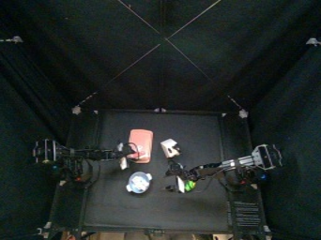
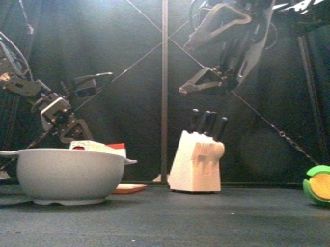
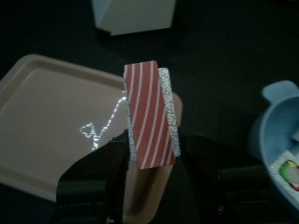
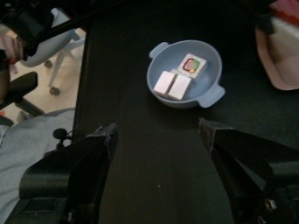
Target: Hand over salmon sushi
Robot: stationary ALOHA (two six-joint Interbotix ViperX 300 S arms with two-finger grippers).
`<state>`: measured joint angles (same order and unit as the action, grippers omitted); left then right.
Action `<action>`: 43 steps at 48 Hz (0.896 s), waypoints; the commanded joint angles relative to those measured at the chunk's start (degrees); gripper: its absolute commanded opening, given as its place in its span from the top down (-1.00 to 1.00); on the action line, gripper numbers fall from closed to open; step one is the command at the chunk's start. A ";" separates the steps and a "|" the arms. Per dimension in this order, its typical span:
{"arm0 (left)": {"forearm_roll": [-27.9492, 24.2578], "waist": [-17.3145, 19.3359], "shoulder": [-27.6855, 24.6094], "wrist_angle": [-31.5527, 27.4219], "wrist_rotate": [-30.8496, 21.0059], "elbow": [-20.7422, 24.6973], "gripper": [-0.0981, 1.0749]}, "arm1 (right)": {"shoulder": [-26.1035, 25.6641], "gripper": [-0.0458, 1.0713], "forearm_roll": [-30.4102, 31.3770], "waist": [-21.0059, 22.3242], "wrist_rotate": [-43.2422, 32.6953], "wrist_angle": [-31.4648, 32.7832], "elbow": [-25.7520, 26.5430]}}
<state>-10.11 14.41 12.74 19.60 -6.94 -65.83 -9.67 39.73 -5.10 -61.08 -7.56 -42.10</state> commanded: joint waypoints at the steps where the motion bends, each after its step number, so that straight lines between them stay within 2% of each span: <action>1: -1.76 -2.72 1.76 0.44 -0.09 1.23 -0.37 | -1.23 -0.91 0.18 2.02 0.09 -0.35 1.93; 12: -3.60 -6.77 5.98 0.70 -0.09 2.20 -0.37 | -2.02 -0.91 2.99 5.62 0.26 -0.26 3.25; 23: -2.72 -11.07 9.14 4.22 -0.44 2.29 -0.37 | -1.41 -0.91 3.96 5.45 0.18 -0.35 3.25; 33: -1.76 -15.91 8.61 7.73 -0.26 3.78 -0.37 | -1.93 -0.91 5.10 5.01 0.18 -0.35 3.08; 43: -1.14 -16.52 7.12 8.17 -0.44 5.54 -0.37 | -0.70 -0.91 6.24 5.45 0.26 -0.35 4.39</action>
<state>-11.78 -2.11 20.48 27.07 -7.38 -62.23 -9.93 45.70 0.09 -60.91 -7.56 -39.64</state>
